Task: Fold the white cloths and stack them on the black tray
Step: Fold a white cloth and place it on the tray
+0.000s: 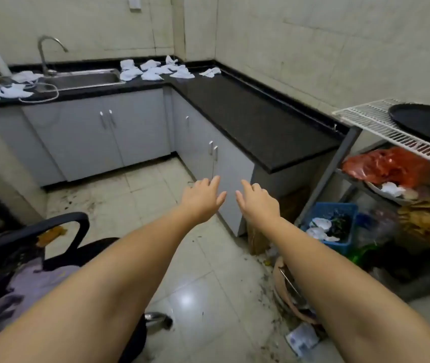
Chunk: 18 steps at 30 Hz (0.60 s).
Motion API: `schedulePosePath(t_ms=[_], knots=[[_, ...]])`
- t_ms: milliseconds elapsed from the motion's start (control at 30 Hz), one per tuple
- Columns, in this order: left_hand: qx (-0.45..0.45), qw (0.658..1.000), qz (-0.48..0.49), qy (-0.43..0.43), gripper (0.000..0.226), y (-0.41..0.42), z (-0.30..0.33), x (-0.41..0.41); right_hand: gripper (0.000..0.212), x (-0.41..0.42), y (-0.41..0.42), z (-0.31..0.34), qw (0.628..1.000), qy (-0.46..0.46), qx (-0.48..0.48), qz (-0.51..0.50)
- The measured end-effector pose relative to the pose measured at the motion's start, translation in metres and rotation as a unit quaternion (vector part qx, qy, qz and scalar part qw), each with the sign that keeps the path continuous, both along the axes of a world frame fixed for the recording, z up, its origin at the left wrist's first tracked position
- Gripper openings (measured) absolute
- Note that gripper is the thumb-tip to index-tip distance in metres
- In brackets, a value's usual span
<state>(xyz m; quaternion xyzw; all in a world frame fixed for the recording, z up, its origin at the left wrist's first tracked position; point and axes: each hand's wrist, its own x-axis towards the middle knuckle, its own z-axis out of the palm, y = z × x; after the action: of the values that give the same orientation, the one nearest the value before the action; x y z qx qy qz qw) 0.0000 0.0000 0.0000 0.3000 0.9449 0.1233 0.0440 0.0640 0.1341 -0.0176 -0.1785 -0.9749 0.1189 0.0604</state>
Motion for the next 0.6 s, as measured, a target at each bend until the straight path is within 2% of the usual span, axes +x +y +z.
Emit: schedulePosePath(t_ms=[200,333,600], knots=[[-0.046,0.994,0.028,-0.091,0.051,-0.013,-0.065,0.008,0.047,0.008,-0.008,-0.06,0.992,-0.117,-0.035,0.028],[-0.034,0.988,0.062,-0.139,0.051,-0.018,-0.094,-0.01,0.046,-0.014,-0.007,-0.087,0.982,-0.171,-0.056,0.059],[-0.058,0.976,0.096,-0.187,0.049,-0.011,-0.13,-0.114,0.045,-0.116,0.011,-0.123,0.966,-0.228,-0.106,0.055]])
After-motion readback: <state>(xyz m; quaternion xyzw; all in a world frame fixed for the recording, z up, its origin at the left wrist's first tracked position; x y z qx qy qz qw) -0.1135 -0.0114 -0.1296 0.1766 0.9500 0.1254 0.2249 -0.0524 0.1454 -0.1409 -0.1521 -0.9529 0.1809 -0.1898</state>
